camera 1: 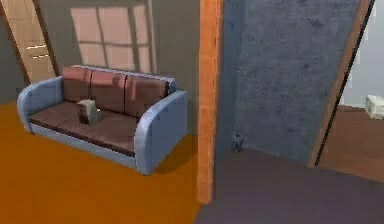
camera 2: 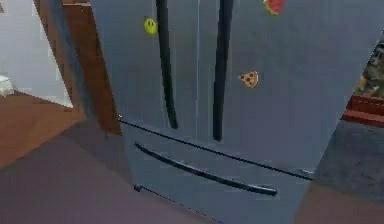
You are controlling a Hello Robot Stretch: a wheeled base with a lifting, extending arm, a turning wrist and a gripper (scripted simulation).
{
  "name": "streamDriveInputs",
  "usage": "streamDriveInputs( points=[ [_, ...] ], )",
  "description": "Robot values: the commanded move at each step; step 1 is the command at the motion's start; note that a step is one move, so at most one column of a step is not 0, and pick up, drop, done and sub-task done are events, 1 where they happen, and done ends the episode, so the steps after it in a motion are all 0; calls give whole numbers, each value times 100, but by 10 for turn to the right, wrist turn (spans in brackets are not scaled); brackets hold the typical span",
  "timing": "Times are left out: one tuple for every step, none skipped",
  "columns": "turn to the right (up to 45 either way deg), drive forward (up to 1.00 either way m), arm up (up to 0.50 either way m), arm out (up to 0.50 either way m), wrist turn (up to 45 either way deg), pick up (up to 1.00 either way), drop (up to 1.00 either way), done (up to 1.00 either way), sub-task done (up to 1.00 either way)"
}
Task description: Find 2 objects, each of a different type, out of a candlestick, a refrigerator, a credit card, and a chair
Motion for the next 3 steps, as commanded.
streamDriveInputs(
  points=[
    [-450, 0, 0, 0, 0, 0, 0, 0, 0],
    [-270, 0, 0, 0, 0, 0, 0, 0, 0],
    [0, 80, 0, 0, 0, 0, 0, 0, 0]
  ],
)
